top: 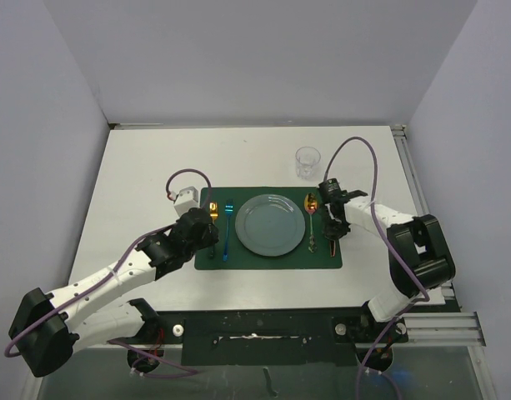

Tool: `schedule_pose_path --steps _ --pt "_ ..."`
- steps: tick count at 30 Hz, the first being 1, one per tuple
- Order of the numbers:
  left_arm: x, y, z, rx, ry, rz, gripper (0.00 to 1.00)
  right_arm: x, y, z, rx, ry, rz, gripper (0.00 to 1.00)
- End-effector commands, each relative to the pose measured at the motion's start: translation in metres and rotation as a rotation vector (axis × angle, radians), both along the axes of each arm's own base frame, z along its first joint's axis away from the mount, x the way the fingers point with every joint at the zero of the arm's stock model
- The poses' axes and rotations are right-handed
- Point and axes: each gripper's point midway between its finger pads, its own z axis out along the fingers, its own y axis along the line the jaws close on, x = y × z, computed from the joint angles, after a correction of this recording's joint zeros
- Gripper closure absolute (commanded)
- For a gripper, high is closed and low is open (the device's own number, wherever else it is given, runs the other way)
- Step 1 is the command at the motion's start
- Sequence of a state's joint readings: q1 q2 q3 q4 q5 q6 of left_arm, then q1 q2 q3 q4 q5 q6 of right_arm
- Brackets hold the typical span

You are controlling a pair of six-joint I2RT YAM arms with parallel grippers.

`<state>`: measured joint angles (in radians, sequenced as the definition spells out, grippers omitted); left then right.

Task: Set the dinner table for one person
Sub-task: Adjust the knife on the napkin.

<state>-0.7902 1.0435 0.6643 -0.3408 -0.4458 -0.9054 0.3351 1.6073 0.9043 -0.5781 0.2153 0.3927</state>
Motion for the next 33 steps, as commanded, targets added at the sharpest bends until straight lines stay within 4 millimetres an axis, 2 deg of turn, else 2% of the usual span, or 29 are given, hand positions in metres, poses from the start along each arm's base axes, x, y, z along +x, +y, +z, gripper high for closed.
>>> schedule_pose_path --steps 1,8,19,33 --pt "0.007 0.002 0.017 -0.031 -0.053 0.023 0.81 0.028 0.008 0.005 0.013 -0.085 -0.016 1.0" --pt "0.006 0.005 0.018 -0.029 -0.056 0.027 0.81 0.029 0.01 0.009 0.015 -0.093 -0.045 1.0" --pt "0.006 0.004 0.017 -0.037 -0.055 0.021 0.81 0.039 0.008 0.039 0.009 -0.165 -0.072 1.0" --pt "0.005 0.009 0.023 -0.041 -0.069 0.032 0.81 0.037 0.014 0.027 0.012 -0.128 -0.047 1.0"
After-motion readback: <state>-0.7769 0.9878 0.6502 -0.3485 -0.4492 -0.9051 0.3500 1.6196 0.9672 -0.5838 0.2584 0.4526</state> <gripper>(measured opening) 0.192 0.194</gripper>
